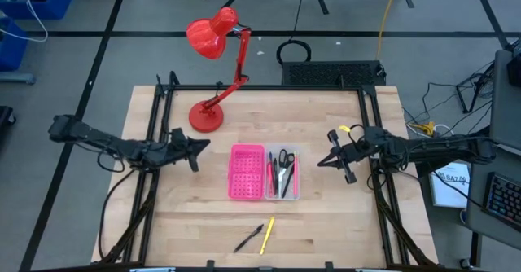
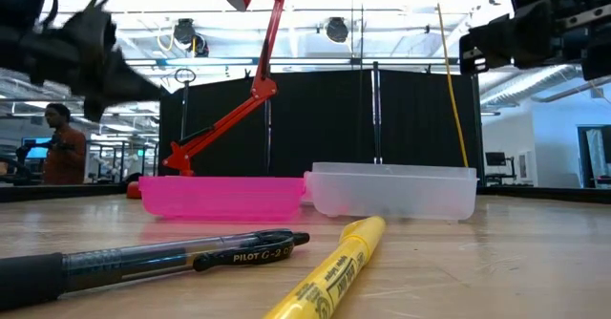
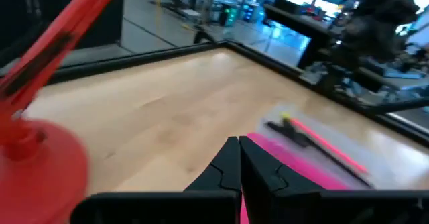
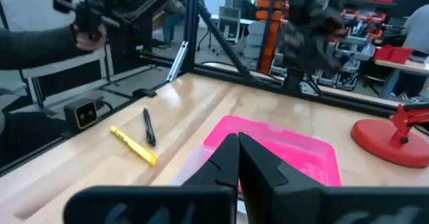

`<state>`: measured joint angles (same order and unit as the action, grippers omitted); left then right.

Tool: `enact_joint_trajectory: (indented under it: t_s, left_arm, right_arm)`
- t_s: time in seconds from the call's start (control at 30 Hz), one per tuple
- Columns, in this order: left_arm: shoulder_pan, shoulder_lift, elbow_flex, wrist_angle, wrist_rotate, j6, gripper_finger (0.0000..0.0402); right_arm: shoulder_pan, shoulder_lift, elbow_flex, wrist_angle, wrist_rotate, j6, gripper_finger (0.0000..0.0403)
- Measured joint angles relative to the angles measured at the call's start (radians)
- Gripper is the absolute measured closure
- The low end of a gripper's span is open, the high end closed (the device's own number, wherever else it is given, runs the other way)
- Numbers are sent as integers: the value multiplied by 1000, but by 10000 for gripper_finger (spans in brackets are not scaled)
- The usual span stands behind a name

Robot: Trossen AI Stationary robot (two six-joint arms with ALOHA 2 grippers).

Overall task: Pick & place school supplies into a supply box
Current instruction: Put the black pen in the pink box

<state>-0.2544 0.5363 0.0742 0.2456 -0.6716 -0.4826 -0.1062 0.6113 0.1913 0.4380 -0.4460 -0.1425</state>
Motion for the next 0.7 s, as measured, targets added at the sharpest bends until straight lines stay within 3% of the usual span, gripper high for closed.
enact_joint_trajectory:
  t_s: [0.23,0.43,0.7]
  left_arm:
    - [-133,251,375,-204,-105,14,400]
    - [-216,557,762,-553,-166,-197,400]
    - [-314,972,1345,-1189,13,-653,401]
  right_arm:
    - [0,3,0,-34,-1,1,403]
    - [0,6,-29,-33,-1,11,403]
    - [0,4,-36,-32,-4,23,403]
